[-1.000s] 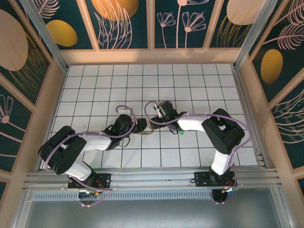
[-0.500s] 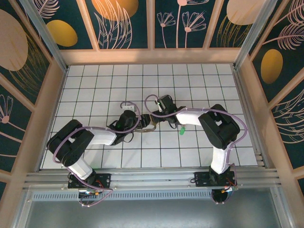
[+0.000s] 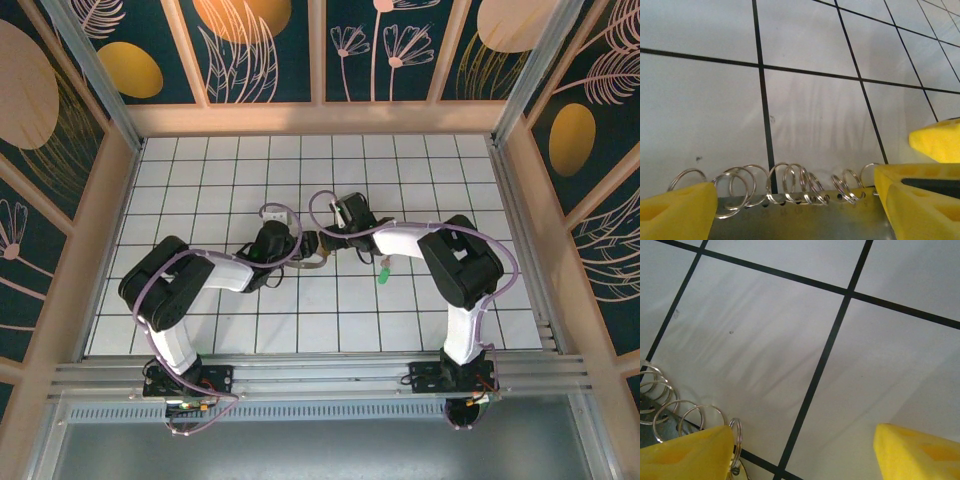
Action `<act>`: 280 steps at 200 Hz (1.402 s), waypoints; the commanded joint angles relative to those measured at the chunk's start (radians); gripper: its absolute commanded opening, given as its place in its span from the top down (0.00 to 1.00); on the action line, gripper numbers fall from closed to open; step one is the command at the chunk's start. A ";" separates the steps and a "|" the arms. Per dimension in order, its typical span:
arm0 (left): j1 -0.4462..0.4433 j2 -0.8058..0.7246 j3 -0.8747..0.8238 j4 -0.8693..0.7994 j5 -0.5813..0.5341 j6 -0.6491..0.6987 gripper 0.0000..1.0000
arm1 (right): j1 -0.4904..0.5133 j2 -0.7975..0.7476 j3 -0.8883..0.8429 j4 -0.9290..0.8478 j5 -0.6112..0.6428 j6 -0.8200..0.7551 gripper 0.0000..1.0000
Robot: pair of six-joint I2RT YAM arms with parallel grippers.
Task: Put the keys on the keyring
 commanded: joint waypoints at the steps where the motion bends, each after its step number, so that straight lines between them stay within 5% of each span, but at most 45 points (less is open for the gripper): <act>1: 0.012 0.018 0.029 0.051 0.043 0.043 0.12 | -0.026 -0.046 0.007 -0.049 -0.020 0.014 0.25; 84: 0.012 -0.238 0.023 -0.048 -0.021 0.151 0.01 | -0.035 -0.220 -0.040 -0.040 0.004 0.030 0.16; 116: 0.011 -0.358 0.027 -0.118 -0.098 0.164 0.01 | -0.033 -0.312 -0.104 0.029 0.108 0.051 0.01; 193: 0.012 -0.524 -0.030 -0.181 -0.260 0.066 0.01 | -0.037 -0.464 -0.176 0.057 0.400 0.170 0.01; 280: 0.013 -0.641 -0.247 0.006 -0.263 0.026 0.01 | -0.074 -0.495 -0.284 0.127 0.143 0.202 0.05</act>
